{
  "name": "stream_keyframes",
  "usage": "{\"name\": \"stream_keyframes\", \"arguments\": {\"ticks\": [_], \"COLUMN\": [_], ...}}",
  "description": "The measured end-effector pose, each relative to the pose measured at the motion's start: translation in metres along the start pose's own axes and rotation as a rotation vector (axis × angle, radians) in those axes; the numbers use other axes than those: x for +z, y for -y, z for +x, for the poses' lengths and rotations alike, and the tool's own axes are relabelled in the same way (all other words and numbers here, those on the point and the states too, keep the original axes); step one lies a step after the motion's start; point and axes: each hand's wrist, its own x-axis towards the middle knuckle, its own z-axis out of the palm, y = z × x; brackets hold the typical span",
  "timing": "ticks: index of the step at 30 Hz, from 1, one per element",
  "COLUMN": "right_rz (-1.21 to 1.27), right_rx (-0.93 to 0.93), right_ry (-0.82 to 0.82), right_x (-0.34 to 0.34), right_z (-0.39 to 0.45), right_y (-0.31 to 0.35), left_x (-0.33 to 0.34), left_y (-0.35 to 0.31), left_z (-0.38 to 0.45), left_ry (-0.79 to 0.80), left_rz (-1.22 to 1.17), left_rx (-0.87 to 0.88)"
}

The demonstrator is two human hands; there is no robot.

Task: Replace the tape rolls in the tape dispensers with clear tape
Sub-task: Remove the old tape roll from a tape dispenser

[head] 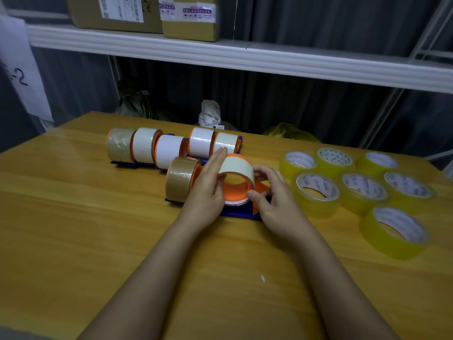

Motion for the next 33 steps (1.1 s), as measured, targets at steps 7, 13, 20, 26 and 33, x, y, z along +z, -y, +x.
{"name": "stream_keyframes", "arguments": {"ticks": [7, 13, 20, 26, 33], "right_rz": [0.07, 0.14, 0.045, -0.021, -0.005], "right_rx": [-0.013, 0.034, 0.044, -0.003, -0.025], "right_ry": [0.019, -0.036, -0.01, -0.025, -0.04], "right_x": [-0.001, 0.0, 0.0, 0.003, 0.004], "right_z": [-0.003, -0.003, -0.002, -0.005, -0.006], "right_y": [-0.002, 0.003, 0.004, 0.004, 0.005], "left_x": [0.006, 0.007, 0.012, 0.01, 0.007], "left_y": [-0.004, -0.007, -0.008, -0.005, -0.004], "left_z": [-0.004, -0.005, -0.006, -0.006, -0.006], "left_ry": [-0.122, -0.122, -0.13, -0.198, -0.226], "left_rz": [-0.024, -0.028, 0.007, -0.03, -0.07], "left_rx": [-0.042, -0.049, -0.017, -0.013, -0.054]}}
